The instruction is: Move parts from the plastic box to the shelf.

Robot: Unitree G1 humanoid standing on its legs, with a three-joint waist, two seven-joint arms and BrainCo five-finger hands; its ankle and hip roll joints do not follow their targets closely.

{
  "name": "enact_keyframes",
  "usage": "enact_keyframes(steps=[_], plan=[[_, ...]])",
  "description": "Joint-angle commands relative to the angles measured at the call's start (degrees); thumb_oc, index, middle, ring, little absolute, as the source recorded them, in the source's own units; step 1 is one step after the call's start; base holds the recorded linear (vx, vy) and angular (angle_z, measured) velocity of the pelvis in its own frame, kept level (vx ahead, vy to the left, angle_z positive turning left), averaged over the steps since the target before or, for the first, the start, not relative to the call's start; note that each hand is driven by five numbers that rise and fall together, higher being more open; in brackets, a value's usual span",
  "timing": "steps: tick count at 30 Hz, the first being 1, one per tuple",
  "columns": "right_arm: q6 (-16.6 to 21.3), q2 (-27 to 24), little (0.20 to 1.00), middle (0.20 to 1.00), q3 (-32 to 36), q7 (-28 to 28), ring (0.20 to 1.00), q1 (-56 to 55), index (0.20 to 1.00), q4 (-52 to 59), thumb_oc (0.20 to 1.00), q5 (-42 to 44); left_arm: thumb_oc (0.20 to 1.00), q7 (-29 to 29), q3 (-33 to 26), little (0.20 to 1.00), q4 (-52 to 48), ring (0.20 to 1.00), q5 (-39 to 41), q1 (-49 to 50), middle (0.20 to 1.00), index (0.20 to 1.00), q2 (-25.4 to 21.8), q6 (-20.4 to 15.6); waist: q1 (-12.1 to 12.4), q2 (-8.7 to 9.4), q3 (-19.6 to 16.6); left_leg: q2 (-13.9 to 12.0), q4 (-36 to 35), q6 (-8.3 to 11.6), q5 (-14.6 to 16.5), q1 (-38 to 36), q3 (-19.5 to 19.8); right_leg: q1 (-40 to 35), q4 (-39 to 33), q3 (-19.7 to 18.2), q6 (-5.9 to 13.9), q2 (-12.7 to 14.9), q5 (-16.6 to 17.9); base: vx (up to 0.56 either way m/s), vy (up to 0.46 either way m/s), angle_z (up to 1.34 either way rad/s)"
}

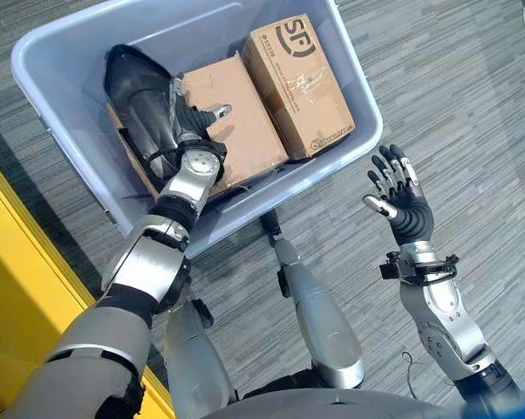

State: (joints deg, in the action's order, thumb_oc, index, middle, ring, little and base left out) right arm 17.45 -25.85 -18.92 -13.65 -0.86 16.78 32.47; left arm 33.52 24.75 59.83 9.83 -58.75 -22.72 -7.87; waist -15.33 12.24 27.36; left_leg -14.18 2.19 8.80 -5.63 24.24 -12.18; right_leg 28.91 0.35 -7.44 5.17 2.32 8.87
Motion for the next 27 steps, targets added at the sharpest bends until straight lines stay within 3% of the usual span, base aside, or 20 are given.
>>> enact_keyframes(steps=[1, 7, 16, 17, 20, 21, 27], plan=[[3.89, -1.98, 1.000, 1.000, 4.76, 1.16, 1.000, -1.44, 1.000, 2.40, 1.000, 1.47, 1.000, -2.93, 1.14, 1.000, -2.09, 1.000, -7.88, 2.49, 1.000, 1.000, -1.48, -0.09, -0.75, -2.79, -0.82, 0.05, 5.87, 0.34, 4.03, 0.06, -0.23, 2.20, 8.42, 0.28, 2.49, 1.22, -5.57, 0.01, 0.037, -0.02], [4.74, -2.89, 1.000, 1.000, 6.53, 2.37, 1.000, -1.83, 1.000, 2.39, 1.000, 1.48, 1.000, -8.03, 9.25, 1.000, -12.67, 1.000, -19.75, 6.48, 1.000, 1.000, -5.34, -1.86, 0.28, -5.01, -0.17, 0.65, 5.64, 0.26, 4.26, -0.77, -0.67, 1.62, 8.53, 0.17, 2.69, 1.70, -5.87, 0.00, 0.020, -0.03], [5.73, -2.96, 1.000, 1.000, 9.03, 1.93, 1.000, -3.21, 1.000, 2.56, 1.000, 0.98, 1.000, -11.45, 10.42, 1.000, -27.41, 1.000, -21.50, 10.73, 1.000, 1.000, -12.79, -5.65, 1.26, -6.87, 0.42, 1.23, 5.67, 0.19, 4.59, -1.41, -0.78, 0.64, 8.34, 0.22, 2.86, 2.38, -6.03, -0.01, -0.002, 0.00], [6.23, -2.89, 1.000, 1.000, 9.86, 1.55, 1.000, -3.72, 1.000, 3.18, 1.000, -0.83, 1.000, -11.62, 8.32, 1.000, -33.53, 1.000, -18.97, 12.82, 1.000, 1.000, -15.49, -7.62, 1.55, -7.14, 0.54, 1.41, 5.72, -0.16, 3.03, -0.57, -0.98, 1.28, 8.14, 0.14, 2.66, 2.62, -4.69, -0.09, -0.021, 0.01], [6.74, -2.58, 1.000, 1.000, 10.15, 1.83, 1.000, -4.44, 1.000, 3.06, 1.000, -0.19, 1.000, -10.16, 5.77, 1.000, -38.86, 1.000, -17.66, 14.52, 1.000, 1.000, -17.45, -8.70, 2.02, -7.46, 0.54, 1.54, 5.83, -0.20, 3.09, -0.35, -0.76, 1.16, 8.12, 0.27, 2.58, 2.72, -4.74, -0.03, -0.007, 0.00], [6.86, -2.58, 1.000, 1.000, 10.48, 1.87, 1.000, -5.42, 1.000, 3.43, 1.000, -0.24, 1.000, -8.89, 2.27, 1.000, -43.34, 1.000, -15.10, 17.10, 1.000, 1.000, -18.71, -9.46, 2.28, -7.79, 0.58, 1.53, 5.82, -0.19, 3.06, -0.25, -0.62, 1.12, 8.12, 0.54, 2.54, 2.90, -4.78, -0.02, -0.008, 0.03], [6.30, -1.89, 1.000, 1.000, 11.84, 1.97, 1.000, -7.76, 1.000, 4.07, 1.000, -0.62, 1.000, -4.28, -11.78, 1.000, -57.20, 1.000, -4.76, 26.63, 1.000, 1.000, -15.57, -14.37, 3.36, -8.33, 0.76, 1.74, 5.57, -0.27, 3.10, -0.06, 0.03, 0.66, 7.90, 0.95, 2.36, 3.26, -4.91, -0.01, -0.013, 0.03]])
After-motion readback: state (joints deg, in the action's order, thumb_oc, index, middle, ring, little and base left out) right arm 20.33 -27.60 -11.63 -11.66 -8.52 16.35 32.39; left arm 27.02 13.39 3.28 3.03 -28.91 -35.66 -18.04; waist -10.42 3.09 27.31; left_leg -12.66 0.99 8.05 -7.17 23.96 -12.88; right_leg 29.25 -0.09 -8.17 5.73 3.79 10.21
